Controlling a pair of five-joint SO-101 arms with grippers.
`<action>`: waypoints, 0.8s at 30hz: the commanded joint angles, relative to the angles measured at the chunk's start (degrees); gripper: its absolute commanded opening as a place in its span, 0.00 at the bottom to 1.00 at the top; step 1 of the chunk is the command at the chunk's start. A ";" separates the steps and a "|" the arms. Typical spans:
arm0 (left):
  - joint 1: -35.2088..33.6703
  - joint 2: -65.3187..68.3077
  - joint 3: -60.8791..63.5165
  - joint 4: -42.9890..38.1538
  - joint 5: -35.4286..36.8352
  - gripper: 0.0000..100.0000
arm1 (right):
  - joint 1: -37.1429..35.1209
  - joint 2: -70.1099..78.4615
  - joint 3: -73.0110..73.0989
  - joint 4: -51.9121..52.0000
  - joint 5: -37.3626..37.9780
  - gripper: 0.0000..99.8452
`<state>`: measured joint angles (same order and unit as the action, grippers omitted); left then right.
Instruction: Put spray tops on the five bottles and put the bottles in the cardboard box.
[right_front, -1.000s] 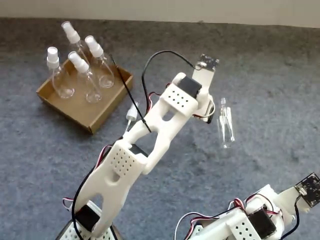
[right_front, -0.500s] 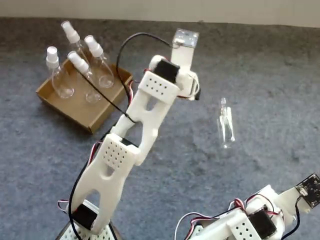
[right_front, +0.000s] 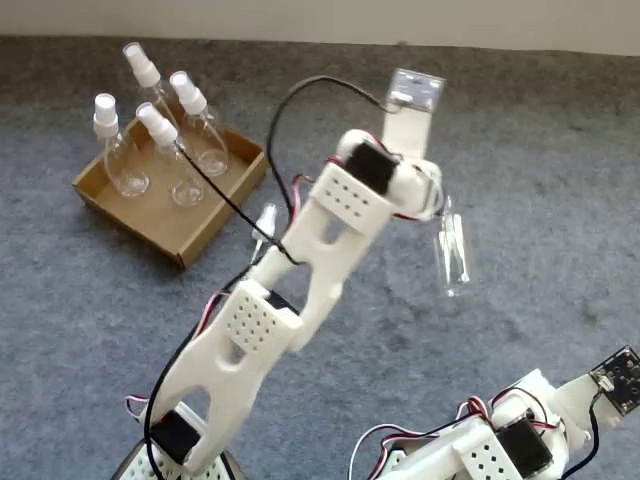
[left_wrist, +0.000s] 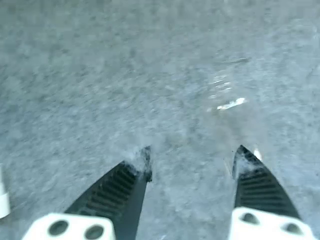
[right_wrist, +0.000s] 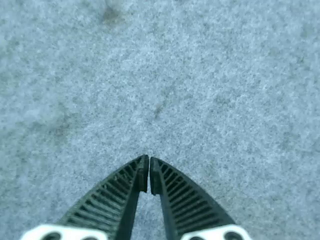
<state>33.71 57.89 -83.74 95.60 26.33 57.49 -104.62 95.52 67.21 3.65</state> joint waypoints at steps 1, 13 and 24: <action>1.71 3.38 -2.86 -12.66 0.88 0.21 | 0.57 -0.75 6.90 0.31 0.00 0.00; 3.03 13.32 -11.47 -20.84 1.05 0.21 | 0.57 -0.75 6.90 0.22 0.00 0.00; 7.87 13.41 -11.21 -14.51 11.60 0.21 | 0.57 -0.75 6.90 0.31 0.00 0.00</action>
<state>40.75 72.48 -92.35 79.34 32.75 57.49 -104.62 95.52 67.21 3.65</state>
